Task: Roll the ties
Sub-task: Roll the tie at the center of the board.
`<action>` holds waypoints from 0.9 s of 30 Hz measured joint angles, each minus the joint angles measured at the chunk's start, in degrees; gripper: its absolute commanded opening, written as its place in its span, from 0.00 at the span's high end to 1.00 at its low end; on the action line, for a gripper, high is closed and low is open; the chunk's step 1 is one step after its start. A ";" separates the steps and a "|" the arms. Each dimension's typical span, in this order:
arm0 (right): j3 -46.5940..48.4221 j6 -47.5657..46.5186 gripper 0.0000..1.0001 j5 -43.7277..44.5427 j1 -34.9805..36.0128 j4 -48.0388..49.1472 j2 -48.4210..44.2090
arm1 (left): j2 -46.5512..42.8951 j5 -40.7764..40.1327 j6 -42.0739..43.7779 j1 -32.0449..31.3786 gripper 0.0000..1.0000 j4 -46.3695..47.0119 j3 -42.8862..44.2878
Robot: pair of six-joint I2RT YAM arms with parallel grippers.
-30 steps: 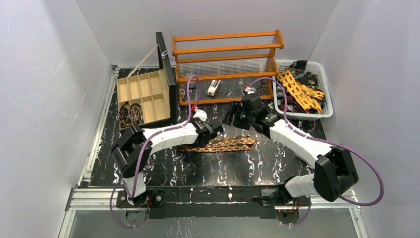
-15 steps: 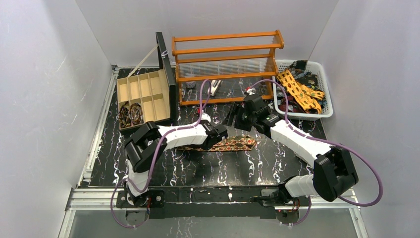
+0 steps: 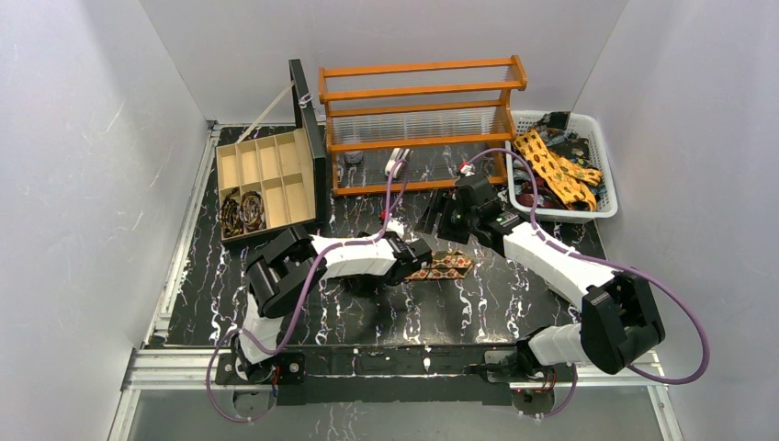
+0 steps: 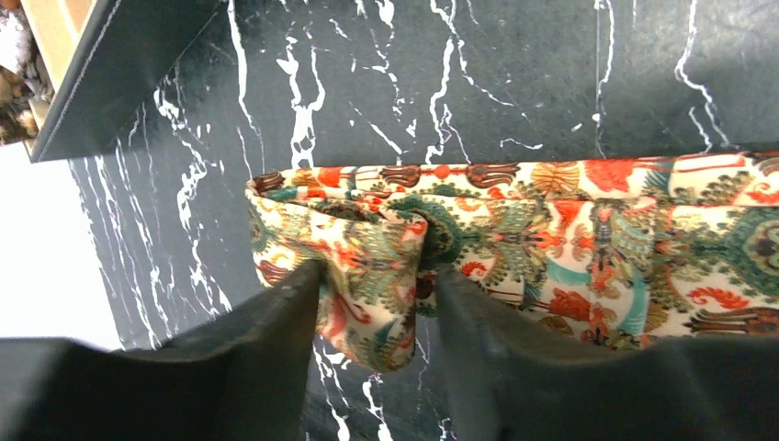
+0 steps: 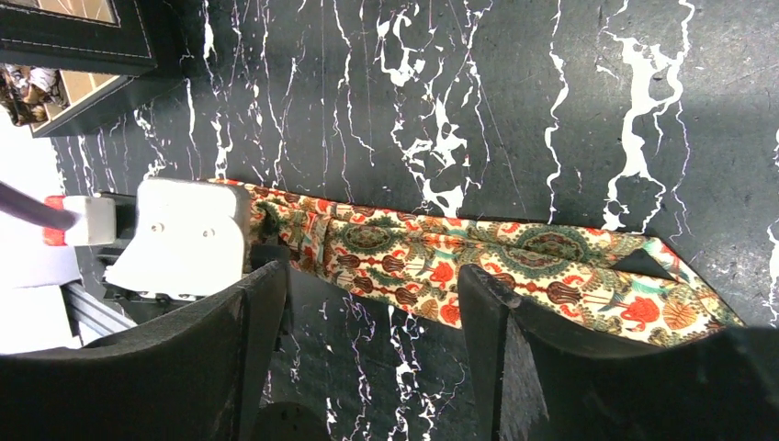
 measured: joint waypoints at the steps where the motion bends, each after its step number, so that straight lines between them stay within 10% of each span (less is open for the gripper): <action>1: 0.00 -0.02 0.21 -0.20 -0.04 0.04 0.00 | 0.00 0.68 0.50 0.00 0.37 0.61 0.13; 9: 0.00 -0.42 0.18 -2.58 -1.25 0.33 0.02 | -7.30 7.41 1.97 0.04 0.24 6.19 0.72; 16: -0.22 -4.79 0.24 -13.14 -1.66 6.60 2.23 | -31.61 13.55 0.37 2.21 0.20 14.64 -9.40; 27: 12.81 -7.45 0.57 -18.69 8.09 9.33 21.03 | -55.52 29.07 -2.45 26.27 0.16 20.41 -32.92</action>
